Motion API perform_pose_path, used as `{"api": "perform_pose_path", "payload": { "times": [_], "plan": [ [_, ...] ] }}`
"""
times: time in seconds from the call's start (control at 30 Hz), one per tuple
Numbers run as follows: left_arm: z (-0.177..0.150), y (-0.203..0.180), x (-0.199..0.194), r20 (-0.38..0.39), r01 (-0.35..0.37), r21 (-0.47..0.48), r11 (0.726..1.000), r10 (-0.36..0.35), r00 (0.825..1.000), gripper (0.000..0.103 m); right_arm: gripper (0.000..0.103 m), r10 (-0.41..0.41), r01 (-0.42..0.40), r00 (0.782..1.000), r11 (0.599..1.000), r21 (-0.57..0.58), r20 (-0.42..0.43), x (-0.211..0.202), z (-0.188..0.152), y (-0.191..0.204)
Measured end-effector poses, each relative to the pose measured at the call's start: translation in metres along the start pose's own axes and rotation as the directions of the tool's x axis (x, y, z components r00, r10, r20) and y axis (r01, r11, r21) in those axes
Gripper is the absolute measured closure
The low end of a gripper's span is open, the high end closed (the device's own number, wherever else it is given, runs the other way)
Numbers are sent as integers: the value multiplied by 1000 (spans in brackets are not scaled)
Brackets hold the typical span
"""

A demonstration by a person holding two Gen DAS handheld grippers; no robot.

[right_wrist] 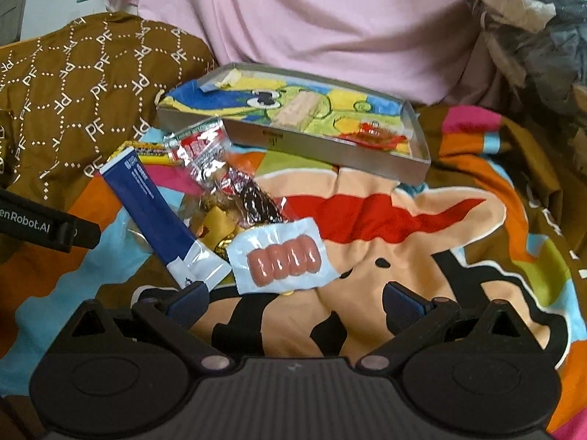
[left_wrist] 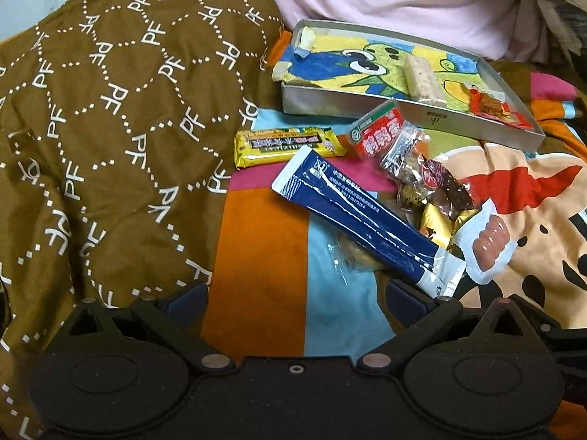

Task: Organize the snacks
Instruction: 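Move both tools back over the remaining snack pile, then grasp the round biscuit pack with the left tool while the right grasps the sausage pack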

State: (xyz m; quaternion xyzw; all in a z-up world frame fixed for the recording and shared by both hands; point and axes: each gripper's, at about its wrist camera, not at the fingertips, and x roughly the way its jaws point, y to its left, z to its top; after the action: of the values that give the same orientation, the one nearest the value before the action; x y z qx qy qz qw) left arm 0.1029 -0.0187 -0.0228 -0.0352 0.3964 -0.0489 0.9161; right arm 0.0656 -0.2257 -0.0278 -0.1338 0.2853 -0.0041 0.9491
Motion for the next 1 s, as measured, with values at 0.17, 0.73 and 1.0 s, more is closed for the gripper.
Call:
{"api": "perform_pose_path", "payload": {
  "times": [0.17,0.73,1.0],
  "plan": [
    [1,-2,5,-14,3,-25,1000,-3,1000,1,0,17,-17,1000,1000,-2,-16,5,3,-2],
    [13,-26,26,16,55,-91,994,-54,998,1,0,73,-50,991,978,-203,110,21,14,-12],
    [25,-29,43,-6,97,-217,971,-101,995,1,0,126,-94,987,956,-279,99,36,13,-7]
  ]
}}
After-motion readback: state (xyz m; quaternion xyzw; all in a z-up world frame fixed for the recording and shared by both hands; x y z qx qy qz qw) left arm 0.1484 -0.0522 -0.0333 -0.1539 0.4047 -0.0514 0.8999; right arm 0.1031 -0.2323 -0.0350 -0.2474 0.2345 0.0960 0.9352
